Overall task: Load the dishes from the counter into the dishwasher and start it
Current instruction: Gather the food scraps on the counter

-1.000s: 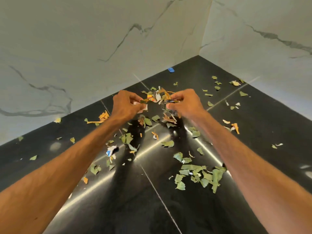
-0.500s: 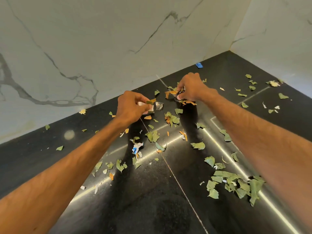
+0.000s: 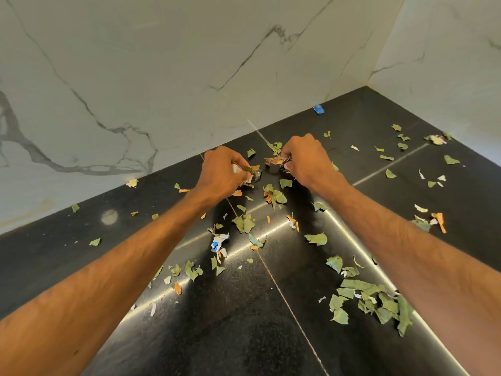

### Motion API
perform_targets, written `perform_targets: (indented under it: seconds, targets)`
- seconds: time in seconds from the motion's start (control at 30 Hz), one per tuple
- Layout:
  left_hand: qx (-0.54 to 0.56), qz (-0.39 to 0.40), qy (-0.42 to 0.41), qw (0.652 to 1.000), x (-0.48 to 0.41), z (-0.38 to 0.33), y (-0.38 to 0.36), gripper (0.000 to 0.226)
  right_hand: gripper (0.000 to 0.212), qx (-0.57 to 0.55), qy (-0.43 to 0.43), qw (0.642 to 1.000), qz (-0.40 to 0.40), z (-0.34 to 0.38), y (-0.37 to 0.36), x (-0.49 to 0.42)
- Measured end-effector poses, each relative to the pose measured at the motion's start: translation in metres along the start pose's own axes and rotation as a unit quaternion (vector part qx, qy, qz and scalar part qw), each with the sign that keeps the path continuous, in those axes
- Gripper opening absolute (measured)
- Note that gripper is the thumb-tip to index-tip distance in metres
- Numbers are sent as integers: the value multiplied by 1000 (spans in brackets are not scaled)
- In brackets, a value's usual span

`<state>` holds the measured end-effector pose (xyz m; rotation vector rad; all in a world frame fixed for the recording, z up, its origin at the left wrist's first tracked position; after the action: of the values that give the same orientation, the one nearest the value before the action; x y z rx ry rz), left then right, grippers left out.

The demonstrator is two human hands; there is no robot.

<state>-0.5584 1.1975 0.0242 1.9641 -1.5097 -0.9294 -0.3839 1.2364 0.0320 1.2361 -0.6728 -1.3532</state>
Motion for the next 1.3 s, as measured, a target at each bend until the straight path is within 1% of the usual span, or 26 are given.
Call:
perform_targets:
  seconds: [0.1,0.2,0.3,0.37,0.47,0.53,0.6,0.7,0.77,0.83,0.9,1.07,1.1,1.17,1.23,1.3]
  targets:
    - [-22,1,-17,1000,-1,-4,-9,10,14,38,20,999,-9,5,4,7]
    - [-37,-6,-40,999,-1,-16,-13,12,16,23,-1,1000,-3,-4,4,9]
    - [-44,4,-46,998,1,-29,-18,16,15,6,-22,1000,1,-12,8,11]
    - [-60,10,-59,996,3,-35,-22,21,18,4,-23,1000,10,-13,8,12]
    - [-92,28,-80,992,4,-41,-29,38,27,10,-26,999,23,-13,8,10]
    - [-117,41,-98,987,4,-44,-35,44,30,10,-34,999,23,-14,9,10]
    - [-138,50,-122,982,4,-49,-39,42,28,8,-39,999,18,-14,9,12]
    - [-167,62,-146,973,4,-52,-44,32,27,9,-41,999,15,-12,9,15]
    - [-173,65,-157,970,5,-53,-48,31,27,10,-46,999,19,-12,9,16]
    - [-179,68,-167,967,5,-53,-52,38,27,15,-49,999,17,-11,11,16]
    - [-195,79,-176,962,7,-55,-56,50,27,16,-50,999,12,-11,12,16]
    - [-281,128,-216,926,21,-54,-68,83,26,15,-54,998,13,-10,12,19]
    - [-291,136,-227,919,24,-53,-70,84,27,17,-55,998,12,-10,13,19]
    - [-299,141,-243,912,28,-52,-73,76,29,17,-56,998,15,-9,13,20]
    - [-277,128,-254,918,30,-54,-71,63,28,18,-58,998,20,-8,13,21]
    - [-237,108,-251,932,33,-55,-66,52,27,20,-58,998,25,-7,14,22]
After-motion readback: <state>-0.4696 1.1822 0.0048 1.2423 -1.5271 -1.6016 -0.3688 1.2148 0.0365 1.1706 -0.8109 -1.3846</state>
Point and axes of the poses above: each hand's wrist, its own x-axis away from the middle knuckle, its own y-axis out of the back of the hand, z = x × y, the point moved 10 cm from there along -x, towards the middle knuckle, and after that the axes turned 12 degrees about -z, right-handed, at the moved point
